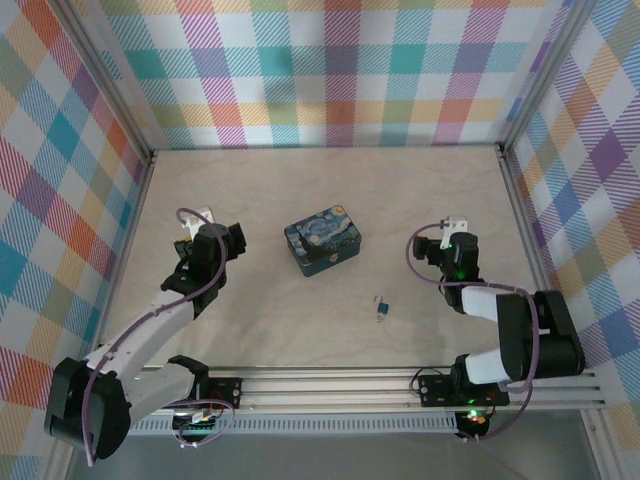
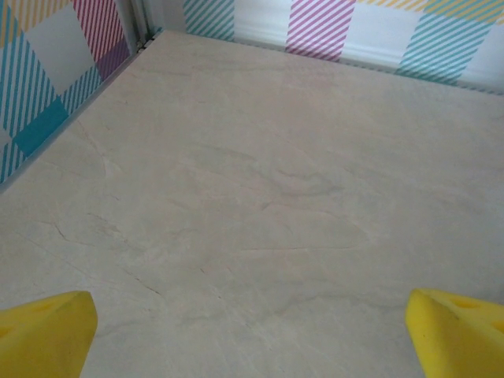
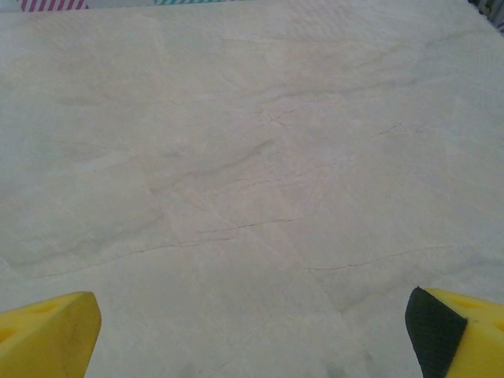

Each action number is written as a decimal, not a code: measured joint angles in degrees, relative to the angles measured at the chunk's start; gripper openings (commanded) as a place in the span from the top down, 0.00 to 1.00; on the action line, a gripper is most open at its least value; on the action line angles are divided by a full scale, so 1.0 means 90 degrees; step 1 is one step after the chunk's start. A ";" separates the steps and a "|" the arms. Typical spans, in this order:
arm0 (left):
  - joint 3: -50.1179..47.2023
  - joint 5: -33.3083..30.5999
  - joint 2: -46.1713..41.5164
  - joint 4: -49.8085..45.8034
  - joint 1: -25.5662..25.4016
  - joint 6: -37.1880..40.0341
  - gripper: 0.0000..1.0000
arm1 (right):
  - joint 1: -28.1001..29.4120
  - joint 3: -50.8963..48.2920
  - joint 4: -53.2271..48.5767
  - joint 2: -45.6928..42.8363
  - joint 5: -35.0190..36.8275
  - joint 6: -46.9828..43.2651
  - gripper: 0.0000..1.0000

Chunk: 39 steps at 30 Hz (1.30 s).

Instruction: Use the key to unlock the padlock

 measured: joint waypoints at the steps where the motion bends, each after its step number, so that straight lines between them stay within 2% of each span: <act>1: -0.0063 0.0022 0.0080 0.0129 0.0029 0.0044 0.00 | -0.0039 -0.0061 0.0274 0.0136 -0.0044 -0.0032 0.00; 4: -0.0228 0.0124 0.0306 0.0466 0.0126 0.0189 0.00 | -0.0114 -0.0270 0.1117 0.0571 -0.0172 -0.0095 0.00; 6: -0.0287 0.0182 0.0432 0.0644 0.0194 0.0257 0.00 | -0.0126 -0.0321 0.1258 0.0714 -0.0248 -0.0109 0.00; 20: -0.0765 0.0559 0.1173 0.2079 0.0542 0.1207 0.00 | -0.0454 0.0165 0.1025 0.0726 -0.0466 0.0049 0.00; 33: -0.1219 0.1639 0.2137 0.3929 0.0775 0.1875 0.00 | -0.0454 0.0165 0.1003 0.0726 -0.0486 0.0049 0.00; 39: -0.1671 0.1967 0.2545 0.5175 0.1209 0.1933 0.00 | -0.0454 0.0165 0.0979 0.0726 -0.0486 0.0049 0.00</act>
